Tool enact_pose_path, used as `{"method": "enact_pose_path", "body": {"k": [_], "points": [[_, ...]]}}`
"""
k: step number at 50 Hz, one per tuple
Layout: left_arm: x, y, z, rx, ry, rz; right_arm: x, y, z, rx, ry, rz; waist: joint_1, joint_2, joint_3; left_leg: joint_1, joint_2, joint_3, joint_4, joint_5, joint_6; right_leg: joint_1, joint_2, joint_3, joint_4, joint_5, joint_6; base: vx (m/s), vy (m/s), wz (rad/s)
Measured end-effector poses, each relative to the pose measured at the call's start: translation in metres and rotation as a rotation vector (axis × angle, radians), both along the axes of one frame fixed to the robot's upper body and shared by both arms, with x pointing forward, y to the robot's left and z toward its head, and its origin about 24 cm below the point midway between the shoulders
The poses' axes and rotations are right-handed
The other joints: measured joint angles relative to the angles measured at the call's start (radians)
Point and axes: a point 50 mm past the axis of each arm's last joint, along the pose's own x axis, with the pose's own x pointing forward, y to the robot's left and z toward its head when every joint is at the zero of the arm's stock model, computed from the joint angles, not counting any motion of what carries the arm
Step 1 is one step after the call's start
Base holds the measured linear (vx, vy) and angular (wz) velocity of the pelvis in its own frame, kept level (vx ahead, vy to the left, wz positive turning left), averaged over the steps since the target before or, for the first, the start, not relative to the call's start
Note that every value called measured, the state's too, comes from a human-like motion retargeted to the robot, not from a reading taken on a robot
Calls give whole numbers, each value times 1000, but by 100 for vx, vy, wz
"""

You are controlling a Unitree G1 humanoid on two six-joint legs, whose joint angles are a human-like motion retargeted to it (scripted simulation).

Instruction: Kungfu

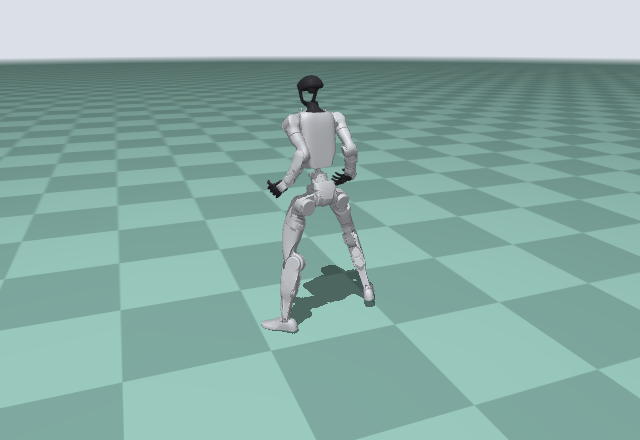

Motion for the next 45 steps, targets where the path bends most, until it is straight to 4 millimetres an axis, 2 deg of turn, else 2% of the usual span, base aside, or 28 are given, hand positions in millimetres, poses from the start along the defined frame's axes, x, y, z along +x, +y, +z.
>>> {"method": "enact_pose_path", "body": {"k": [4,9,12,14,15,20,24,27,30,32,34,36,38,40,42,45], "points": [[43,-3,10,35,-112,-63,9,-8,4,-57,-16,21,50,-1,-8,-14,23,-4,12,8,17,52,46,-24,-63,19,-10,8,8,15],[91,-9,29,147,-248,-166,19,-20,8,-137,-30,7,71,-9,-16,-91,19,32,54,63,98,101,63,-53,-175,76,-20,0,12,55],[123,-8,49,232,-354,-252,25,-27,13,-188,-39,-11,77,-26,-6,-138,38,168,107,92,153,149,48,-120,-249,126,-26,-10,10,88],[147,-6,70,308,-451,-305,27,-35,17,-239,-43,-14,76,-37,-1,-160,47,286,137,91,203,179,36,-167,-292,156,-28,-9,14,93],[159,-5,82,351,-504,-331,28,-40,20,-269,-44,-13,77,-43,0,-169,46,329,148,89,229,192,32,-185,-312,171,-29,-2,21,67],[214,0,160,660,-778,-441,21,-74,30,-472,49,49,101,-54,-2,-220,50,247,223,5,194,230,34,-210,-367,229,-33,9,25,27],[250,-17,236,894,-1040,-501,2,-111,36,-696,195,19,106,-30,-11,-364,51,96,388,-80,209,265,49,-225,-423,274,-37,10,40,70],[265,-45,297,1021,-1263,-559,-18,-133,32,-798,334,-82,135,3,-7,-460,42,-30,502,-144,217,327,95,-248,-487,289,-37,10,46,88],[264,-62,355,1145,-1445,-558,-30,-134,10,-739,445,-129,189,14,-23,-519,17,-90,585,-202,226,368,124,-241,-539,253,-20,17,45,76],[258,-63,395,1238,-1559,-491,-21,-117,-15,-577,465,-114,226,27,-26,-552,1,-120,626,-234,238,382,141,-208,-552,203,-13,19,60,75],[248,-59,430,1324,-1653,-385,1,-88,-41,-376,460,-65,259,42,-27,-568,-6,-130,659,-263,253,404,166,-188,-569,166,-6,12,50,81],[237,-52,456,1392,-1723,-272,32,-50,-61,-187,443,30,289,42,-26,-576,-17,-128,691,-290,264,416,184,-136,-582,150,4,14,42,78],[226,-43,476,1438,-1768,-174,75,-2,-70,-28,401,190,313,24,-22,-581,-39,-118,713,-312,273,416,185,-67,-586,163,18,14,31,80],[216,-34,493,1468,-1801,-100,121,47,-62,80,320,400,335,2,-17,-593,-68,-118,730,-330,278,415,174,-26,-580,186,22,9,19,88],[210,-29,502,1471,-1817,-40,161,90,-39,126,147,611,366,-21,-17,-613,-89,-114,751,-347,285,429,147,-80,-578,218,32,9,13,86],[206,-25,510,1459,-1834,29,203,134,-1,91,-84,844,409,-55,-21,-638,-103,-111,781,-376,290,452,136,-144,-589,251,53,6,1,66]]}}
